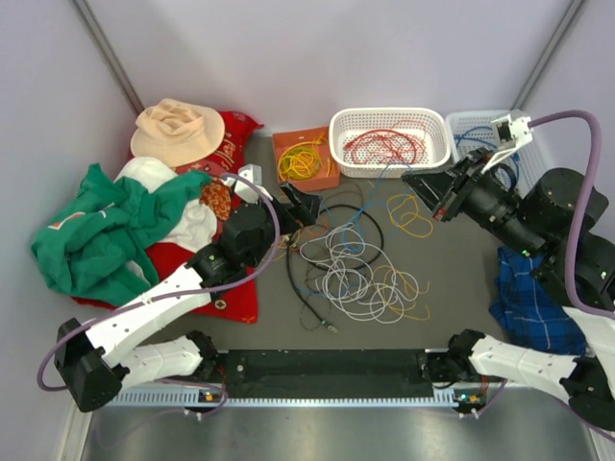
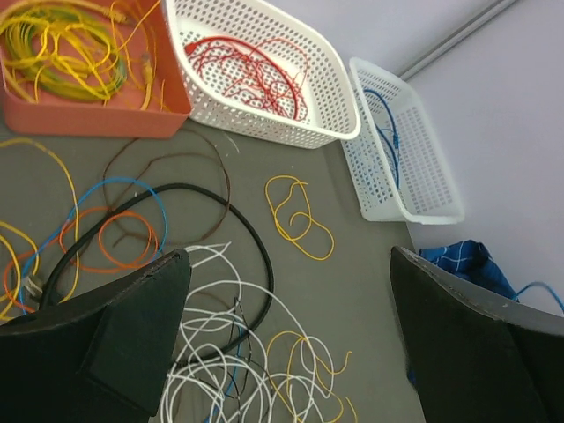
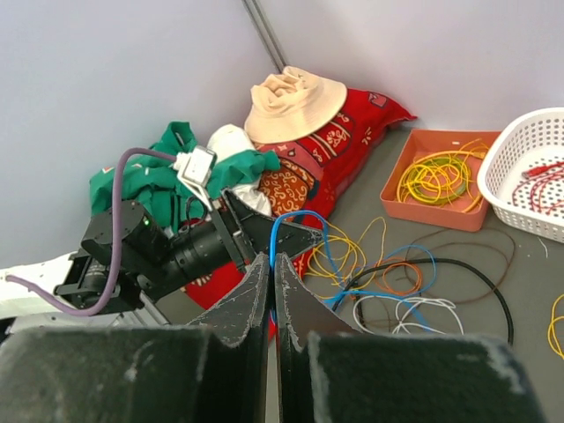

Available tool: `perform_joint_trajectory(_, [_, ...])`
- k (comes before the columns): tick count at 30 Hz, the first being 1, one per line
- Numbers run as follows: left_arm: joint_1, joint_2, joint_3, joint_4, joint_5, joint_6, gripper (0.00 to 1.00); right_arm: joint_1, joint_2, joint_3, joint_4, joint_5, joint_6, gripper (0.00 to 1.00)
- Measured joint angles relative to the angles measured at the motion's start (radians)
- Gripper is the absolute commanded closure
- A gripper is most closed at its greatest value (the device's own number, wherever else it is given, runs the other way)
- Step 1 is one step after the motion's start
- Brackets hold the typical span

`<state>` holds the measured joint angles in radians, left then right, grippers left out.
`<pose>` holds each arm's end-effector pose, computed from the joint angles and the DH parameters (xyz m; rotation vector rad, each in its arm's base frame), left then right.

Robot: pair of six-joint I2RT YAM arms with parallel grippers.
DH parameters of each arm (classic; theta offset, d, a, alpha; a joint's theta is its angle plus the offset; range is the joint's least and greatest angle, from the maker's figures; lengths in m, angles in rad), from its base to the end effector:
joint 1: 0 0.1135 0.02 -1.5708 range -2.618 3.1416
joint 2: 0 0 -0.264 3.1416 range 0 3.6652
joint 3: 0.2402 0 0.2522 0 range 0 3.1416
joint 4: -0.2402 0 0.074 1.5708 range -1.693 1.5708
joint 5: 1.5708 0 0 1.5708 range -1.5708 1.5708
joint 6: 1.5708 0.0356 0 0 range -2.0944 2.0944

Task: Untangle the cables

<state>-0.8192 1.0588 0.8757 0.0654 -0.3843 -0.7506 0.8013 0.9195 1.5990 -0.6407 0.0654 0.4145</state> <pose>0.1796 -0.1726 0.3455 -0.2393 1.7371 -0.8475 0.0867 0.0862 0.5283 -0.2547 1.5841 0.9090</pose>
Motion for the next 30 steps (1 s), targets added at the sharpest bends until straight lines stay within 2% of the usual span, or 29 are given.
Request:
perform_joint_trajectory(7, [0.0,0.006,0.012,-0.066,0.04,-0.097,0.01,0.0,0.011,-0.001,-0.004,0.021,-0.014,1.0])
perform_joint_trajectory(10, [0.0,0.004,0.01,-0.047,0.121,-0.073,0.01,0.0,0.014,-0.001,-0.004,0.021,-0.015,1.0])
perform_joint_trajectory(18, [0.0,-0.047,-0.034,0.16,0.371,-0.013,0.01,0.0,0.019,-0.002,-0.004,0.021,-0.015,1.0])
perform_joint_trajectory(21, [0.0,-0.032,-0.023,0.169,0.445,-0.005,0.01,0.0,0.019,-0.002,-0.004,0.021,-0.015,1.0])
perform_joint_trajectory(30, [-0.04,0.022,0.007,0.114,0.5,0.032,0.02,0.0,0.019,-0.002,-0.004,0.021,-0.018,1.0])
